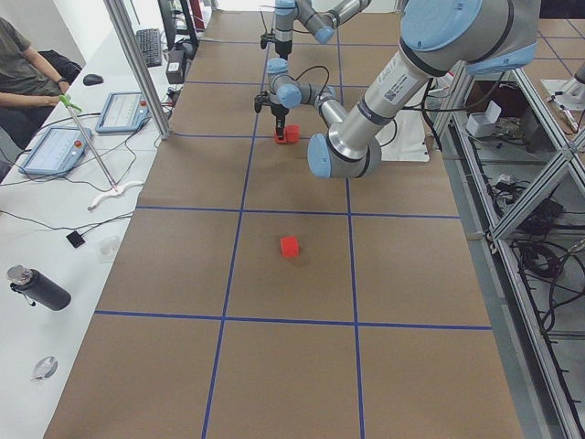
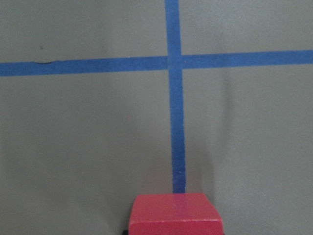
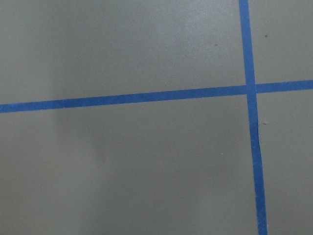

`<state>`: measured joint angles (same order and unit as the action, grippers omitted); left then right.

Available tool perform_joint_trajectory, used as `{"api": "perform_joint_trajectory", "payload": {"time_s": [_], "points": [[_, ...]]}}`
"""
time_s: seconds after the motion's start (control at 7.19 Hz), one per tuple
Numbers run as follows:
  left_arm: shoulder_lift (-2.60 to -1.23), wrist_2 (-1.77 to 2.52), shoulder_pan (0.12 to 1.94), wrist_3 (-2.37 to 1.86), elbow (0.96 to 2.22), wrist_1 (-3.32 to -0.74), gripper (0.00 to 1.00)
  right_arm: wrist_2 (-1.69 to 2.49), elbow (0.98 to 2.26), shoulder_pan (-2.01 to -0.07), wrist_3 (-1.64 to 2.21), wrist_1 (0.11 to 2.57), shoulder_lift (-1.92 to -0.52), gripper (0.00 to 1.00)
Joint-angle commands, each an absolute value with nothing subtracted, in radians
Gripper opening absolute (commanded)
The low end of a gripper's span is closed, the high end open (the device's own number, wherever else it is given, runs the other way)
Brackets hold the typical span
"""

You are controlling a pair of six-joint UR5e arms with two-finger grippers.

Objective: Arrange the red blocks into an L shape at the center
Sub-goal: 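Lower the cube beside the center cube, nearer the robot, and adjust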

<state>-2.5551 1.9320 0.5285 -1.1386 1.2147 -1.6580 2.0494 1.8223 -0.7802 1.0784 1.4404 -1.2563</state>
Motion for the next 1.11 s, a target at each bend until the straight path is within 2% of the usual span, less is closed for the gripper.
{"api": "perform_joint_trajectory", "payload": {"time_s": [0.0,0.97], "points": [[-2.554,1.933,0.526,-1.141,1.216,-1.66,0.0,2.049,1.822,-0.781,1.078,1.44,-1.256,1.0],[-2.56,1.933,0.519,-1.178,1.215,-1.663,0.0,2.049,1.813,-0.778,1.078,1.44,-1.256,1.0]]}}
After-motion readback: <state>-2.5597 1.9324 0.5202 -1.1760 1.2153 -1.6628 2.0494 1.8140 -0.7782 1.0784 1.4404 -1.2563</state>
